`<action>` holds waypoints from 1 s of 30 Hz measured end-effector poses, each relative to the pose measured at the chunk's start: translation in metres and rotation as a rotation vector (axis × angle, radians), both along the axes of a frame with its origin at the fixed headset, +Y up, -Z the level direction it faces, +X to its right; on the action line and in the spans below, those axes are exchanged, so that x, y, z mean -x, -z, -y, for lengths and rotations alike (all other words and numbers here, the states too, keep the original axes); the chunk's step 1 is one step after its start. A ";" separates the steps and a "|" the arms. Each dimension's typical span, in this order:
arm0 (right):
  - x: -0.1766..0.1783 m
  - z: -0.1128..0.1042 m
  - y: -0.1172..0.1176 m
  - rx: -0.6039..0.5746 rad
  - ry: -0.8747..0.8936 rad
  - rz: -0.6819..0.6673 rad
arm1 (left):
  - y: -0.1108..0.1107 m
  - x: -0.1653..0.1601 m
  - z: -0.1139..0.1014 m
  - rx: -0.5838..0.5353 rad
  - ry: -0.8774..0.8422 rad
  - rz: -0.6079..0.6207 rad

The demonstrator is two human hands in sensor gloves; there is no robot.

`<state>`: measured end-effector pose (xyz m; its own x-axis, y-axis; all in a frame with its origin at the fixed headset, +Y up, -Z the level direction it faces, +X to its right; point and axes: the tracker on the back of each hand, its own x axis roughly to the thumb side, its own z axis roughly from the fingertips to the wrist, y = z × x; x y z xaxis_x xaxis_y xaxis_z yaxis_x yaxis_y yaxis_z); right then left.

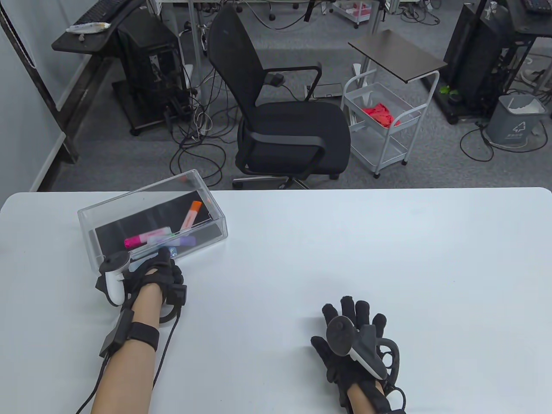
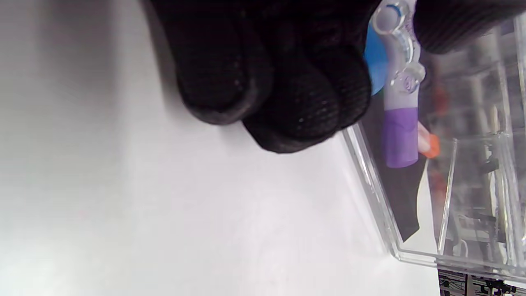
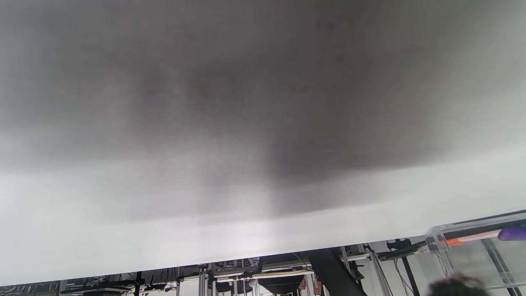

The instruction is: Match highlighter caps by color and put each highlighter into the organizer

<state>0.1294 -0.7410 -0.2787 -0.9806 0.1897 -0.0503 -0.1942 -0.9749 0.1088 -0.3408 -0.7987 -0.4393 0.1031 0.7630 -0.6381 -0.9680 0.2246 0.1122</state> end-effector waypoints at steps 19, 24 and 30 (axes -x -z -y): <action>0.011 -0.008 -0.005 -0.018 0.025 -0.054 | -0.082 -0.063 -0.102 -0.490 0.320 0.386; 0.014 -0.012 -0.011 -0.029 0.070 -0.077 | -0.112 -0.070 -0.120 -0.551 0.560 0.538; 0.021 -0.019 -0.020 -0.062 0.100 -0.113 | -0.146 -0.079 -0.128 -0.546 0.860 0.656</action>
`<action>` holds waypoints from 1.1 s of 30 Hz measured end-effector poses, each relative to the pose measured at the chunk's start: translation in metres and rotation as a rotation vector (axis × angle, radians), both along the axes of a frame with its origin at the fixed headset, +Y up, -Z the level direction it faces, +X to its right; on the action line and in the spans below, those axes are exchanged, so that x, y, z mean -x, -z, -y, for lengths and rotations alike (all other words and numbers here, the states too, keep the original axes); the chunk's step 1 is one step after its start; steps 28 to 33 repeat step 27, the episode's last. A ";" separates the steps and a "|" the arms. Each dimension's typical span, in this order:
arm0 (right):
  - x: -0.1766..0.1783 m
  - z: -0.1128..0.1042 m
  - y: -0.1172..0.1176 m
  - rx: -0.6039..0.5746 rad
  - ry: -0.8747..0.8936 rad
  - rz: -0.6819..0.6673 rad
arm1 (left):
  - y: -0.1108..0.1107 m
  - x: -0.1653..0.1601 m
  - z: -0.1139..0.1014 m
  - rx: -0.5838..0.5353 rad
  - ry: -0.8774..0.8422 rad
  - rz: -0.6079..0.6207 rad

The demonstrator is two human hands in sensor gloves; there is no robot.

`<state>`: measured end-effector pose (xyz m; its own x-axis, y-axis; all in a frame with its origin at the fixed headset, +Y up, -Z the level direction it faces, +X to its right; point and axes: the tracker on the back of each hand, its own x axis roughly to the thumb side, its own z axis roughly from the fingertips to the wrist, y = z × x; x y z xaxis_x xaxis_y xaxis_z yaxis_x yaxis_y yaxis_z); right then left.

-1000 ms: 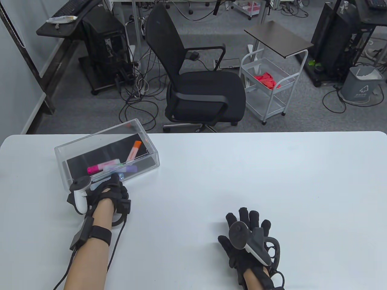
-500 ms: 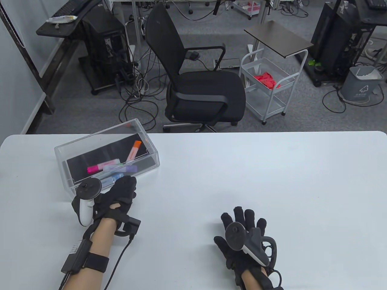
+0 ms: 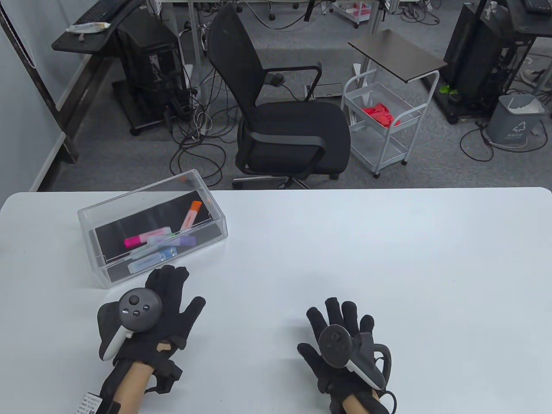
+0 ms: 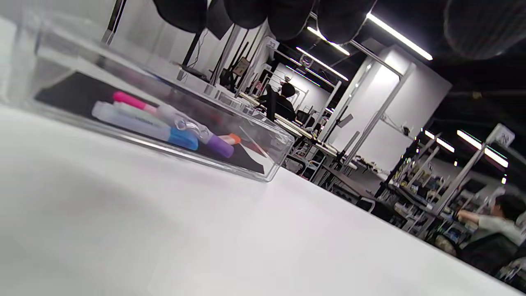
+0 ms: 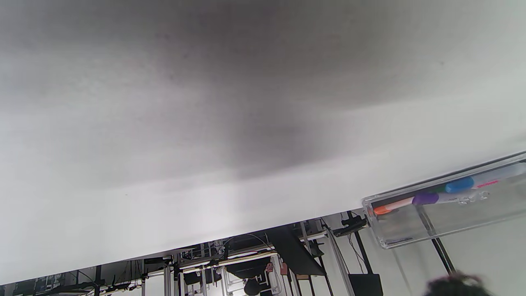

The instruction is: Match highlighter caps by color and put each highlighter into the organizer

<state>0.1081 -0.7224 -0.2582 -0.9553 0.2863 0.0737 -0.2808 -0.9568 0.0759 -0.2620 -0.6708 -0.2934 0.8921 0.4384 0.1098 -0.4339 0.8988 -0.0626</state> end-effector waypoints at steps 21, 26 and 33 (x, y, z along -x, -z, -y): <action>0.010 0.003 0.000 -0.002 -0.068 -0.020 | -0.050 -0.028 0.046 0.048 0.413 0.034; 0.014 0.007 0.001 0.015 -0.092 -0.032 | -0.051 -0.027 0.053 0.073 0.415 0.032; 0.014 0.007 0.001 0.017 -0.094 -0.033 | -0.051 -0.026 0.053 0.080 0.413 0.029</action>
